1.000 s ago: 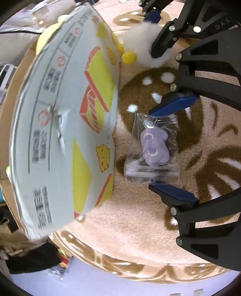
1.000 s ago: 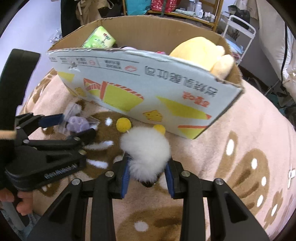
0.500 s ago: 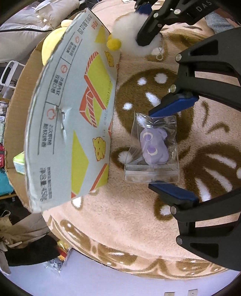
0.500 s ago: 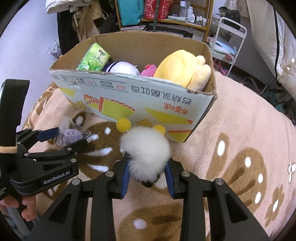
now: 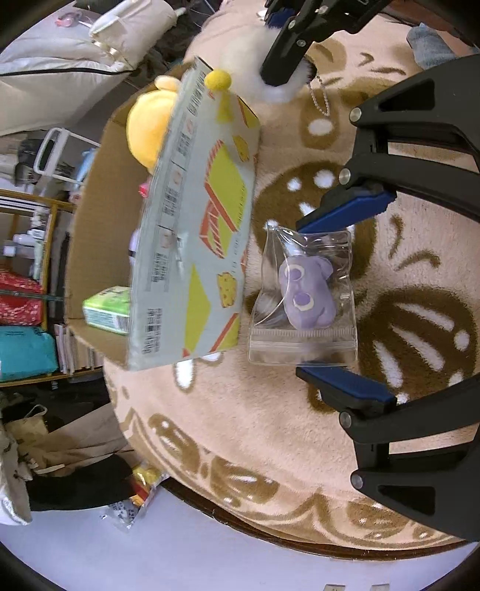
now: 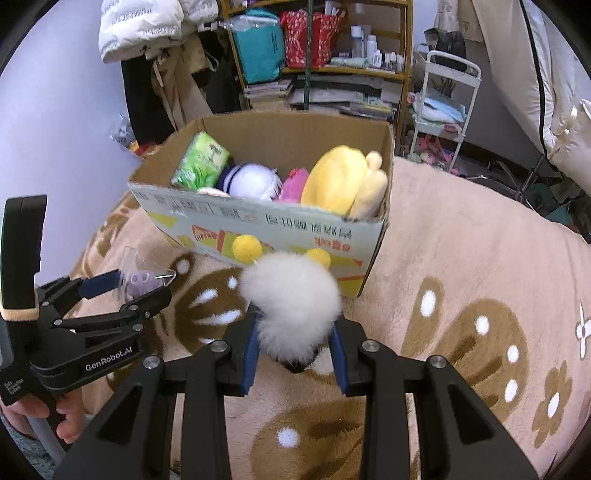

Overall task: Organize soft objects
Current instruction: 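Lift the bag and pompom toy and carry them over the box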

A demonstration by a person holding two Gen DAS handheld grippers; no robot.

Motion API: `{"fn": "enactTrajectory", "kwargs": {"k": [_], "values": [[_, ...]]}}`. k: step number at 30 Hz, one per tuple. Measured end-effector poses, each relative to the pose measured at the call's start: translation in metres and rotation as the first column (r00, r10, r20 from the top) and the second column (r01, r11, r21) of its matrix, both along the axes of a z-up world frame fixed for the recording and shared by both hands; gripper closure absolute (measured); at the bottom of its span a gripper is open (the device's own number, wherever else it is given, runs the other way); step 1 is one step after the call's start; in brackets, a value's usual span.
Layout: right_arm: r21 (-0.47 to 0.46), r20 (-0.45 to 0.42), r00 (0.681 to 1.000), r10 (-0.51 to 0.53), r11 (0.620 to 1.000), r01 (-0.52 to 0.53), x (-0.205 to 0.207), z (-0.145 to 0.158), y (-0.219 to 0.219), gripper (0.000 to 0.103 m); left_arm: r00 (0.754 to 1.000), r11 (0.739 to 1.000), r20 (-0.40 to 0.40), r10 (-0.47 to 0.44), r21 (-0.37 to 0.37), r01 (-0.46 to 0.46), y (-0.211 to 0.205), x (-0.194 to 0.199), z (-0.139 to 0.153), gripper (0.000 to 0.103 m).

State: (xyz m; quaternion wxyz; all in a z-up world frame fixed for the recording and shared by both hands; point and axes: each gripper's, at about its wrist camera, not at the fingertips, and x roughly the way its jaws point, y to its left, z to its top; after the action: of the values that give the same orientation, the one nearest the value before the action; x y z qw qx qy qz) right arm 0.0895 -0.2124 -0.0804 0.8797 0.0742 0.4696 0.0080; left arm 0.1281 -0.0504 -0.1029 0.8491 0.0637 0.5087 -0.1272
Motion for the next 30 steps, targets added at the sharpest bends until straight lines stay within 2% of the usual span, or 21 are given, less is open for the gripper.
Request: {"fn": "enactTrajectory", "kwargs": {"k": [6,9,12,16,19,25,27,30], "values": [[0.019,0.048,0.999,0.01,1.0,-0.011,-0.002,0.016,0.004,0.068,0.997,0.999,0.075,0.003,-0.035,0.0,0.004,-0.009,0.024,0.034],[0.036,0.086,0.996,0.01,0.999,-0.013,-0.002,0.026,0.004,0.068,0.991,0.999,0.134,-0.001,-0.035,0.006,0.008,-0.009,0.035,0.034],[0.039,0.127,0.992,0.011,0.999,-0.016,-0.002,0.037,0.002,0.068,0.982,0.998,0.187,0.003,-0.069,0.011,0.012,-0.01,0.051,0.034],[0.05,0.195,0.981,-0.002,0.999,-0.008,0.0,0.056,-0.004,0.068,0.95,0.998,0.311,0.008,-0.066,0.013,0.01,-0.016,0.077,0.034],[0.04,0.237,0.972,0.006,0.999,-0.016,0.006,0.069,-0.007,0.068,0.92,0.998,0.39,-0.037,-0.026,0.051,0.001,-0.012,0.095,0.034],[0.017,0.32,0.948,0.001,1.0,-0.007,0.019,0.086,-0.011,0.068,0.889,0.997,0.454,-0.064,-0.009,0.076,-0.012,0.008,0.111,0.033],[-0.01,0.367,0.93,-0.018,1.0,0.023,0.022,0.09,-0.012,0.068,0.877,0.997,0.474,-0.072,0.01,0.077,-0.016,0.015,0.114,0.033],[-0.018,0.392,0.92,-0.031,0.999,0.042,0.03,0.088,-0.015,0.068,0.872,0.997,0.484,-0.075,0.015,0.077,-0.018,0.027,0.115,0.033]]}}
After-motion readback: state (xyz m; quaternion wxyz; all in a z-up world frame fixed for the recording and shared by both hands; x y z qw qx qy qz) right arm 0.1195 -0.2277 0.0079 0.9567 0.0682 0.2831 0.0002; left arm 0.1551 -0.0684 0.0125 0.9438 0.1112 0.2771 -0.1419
